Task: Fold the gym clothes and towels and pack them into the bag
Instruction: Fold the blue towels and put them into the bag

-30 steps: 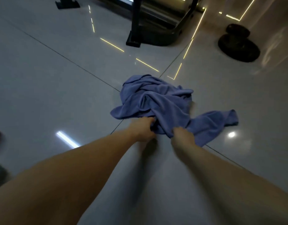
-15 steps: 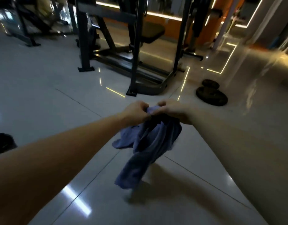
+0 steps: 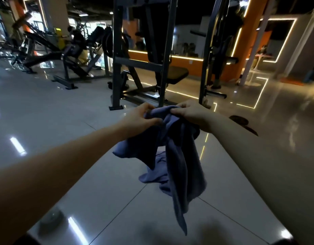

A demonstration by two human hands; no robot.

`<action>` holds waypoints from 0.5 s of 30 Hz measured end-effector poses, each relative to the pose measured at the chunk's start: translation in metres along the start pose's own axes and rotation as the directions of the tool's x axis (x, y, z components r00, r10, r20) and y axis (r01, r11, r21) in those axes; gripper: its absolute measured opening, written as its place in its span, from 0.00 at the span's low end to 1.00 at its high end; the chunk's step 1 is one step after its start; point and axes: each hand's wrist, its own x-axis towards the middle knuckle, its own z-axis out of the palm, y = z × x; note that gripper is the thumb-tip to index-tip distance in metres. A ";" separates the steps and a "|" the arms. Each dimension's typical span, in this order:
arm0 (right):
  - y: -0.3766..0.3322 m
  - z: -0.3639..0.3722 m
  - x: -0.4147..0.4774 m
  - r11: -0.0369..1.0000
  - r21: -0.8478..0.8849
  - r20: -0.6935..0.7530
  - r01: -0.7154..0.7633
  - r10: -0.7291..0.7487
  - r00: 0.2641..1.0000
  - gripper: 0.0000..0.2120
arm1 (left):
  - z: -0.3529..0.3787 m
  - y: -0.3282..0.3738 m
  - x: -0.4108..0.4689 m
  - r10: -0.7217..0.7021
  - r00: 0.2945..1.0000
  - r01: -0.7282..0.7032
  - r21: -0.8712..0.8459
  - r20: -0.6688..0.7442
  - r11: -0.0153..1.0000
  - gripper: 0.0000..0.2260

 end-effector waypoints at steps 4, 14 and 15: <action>-0.015 0.005 -0.002 0.999 0.050 -0.014 -0.012 0.013 1.000 0.13 | 0.004 -0.005 -0.015 0.126 0.955 -0.077 0.186 -0.267 0.979 0.05; -0.008 0.001 0.000 0.988 0.142 -0.019 -0.053 0.057 0.998 0.13 | 0.040 -0.002 -0.024 0.003 0.999 -0.005 0.070 0.038 0.998 0.17; -0.007 -0.001 0.001 0.987 0.148 -0.029 -0.061 0.065 0.997 0.13 | 0.045 -0.005 -0.022 0.009 1.000 -0.012 0.093 0.030 0.996 0.13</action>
